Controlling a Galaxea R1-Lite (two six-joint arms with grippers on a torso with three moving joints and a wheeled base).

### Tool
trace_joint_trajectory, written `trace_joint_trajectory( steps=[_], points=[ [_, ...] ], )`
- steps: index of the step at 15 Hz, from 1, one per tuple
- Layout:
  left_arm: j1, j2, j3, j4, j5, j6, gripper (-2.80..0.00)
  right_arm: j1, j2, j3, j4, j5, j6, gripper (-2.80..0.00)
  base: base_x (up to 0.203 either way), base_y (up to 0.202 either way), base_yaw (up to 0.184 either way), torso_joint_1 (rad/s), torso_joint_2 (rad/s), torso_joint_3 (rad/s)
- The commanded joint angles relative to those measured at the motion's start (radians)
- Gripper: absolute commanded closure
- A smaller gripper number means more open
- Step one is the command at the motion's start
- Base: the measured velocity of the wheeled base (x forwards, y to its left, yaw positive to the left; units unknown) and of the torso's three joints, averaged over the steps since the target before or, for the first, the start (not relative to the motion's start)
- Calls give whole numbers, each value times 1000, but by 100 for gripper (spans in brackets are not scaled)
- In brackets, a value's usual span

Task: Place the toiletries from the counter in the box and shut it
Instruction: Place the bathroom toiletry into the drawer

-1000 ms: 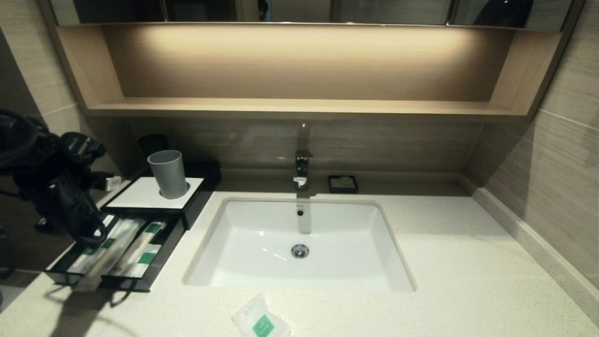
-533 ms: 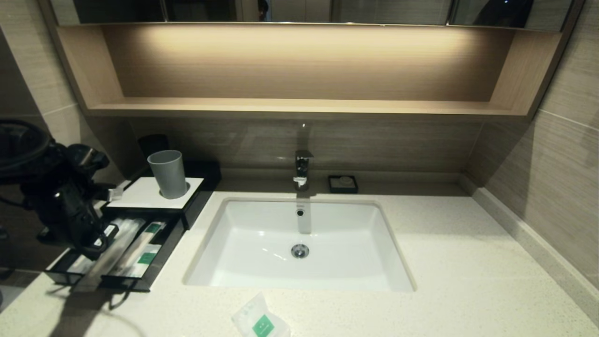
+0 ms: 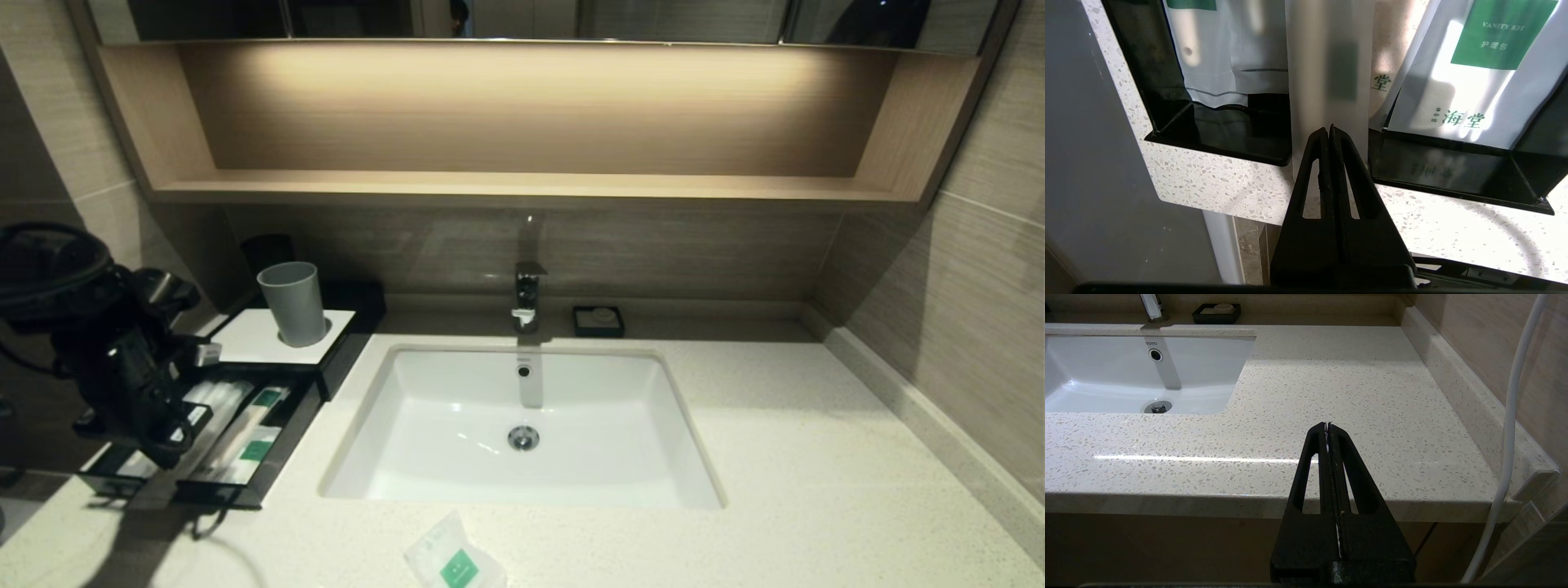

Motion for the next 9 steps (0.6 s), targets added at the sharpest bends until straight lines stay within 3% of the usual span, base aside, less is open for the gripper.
trace_joint_trajectory(
  steps=[1, 9],
  points=[
    [0, 22, -1, 0, 1, 0, 0, 0, -2, 2, 0, 0, -1, 0, 0, 0, 0, 0, 0, 0],
    [0, 85, -38, -30, -1, -7, 0, 0, -2, 1, 0, 0, -1, 0, 0, 0, 0, 0, 0, 0]
  ],
)
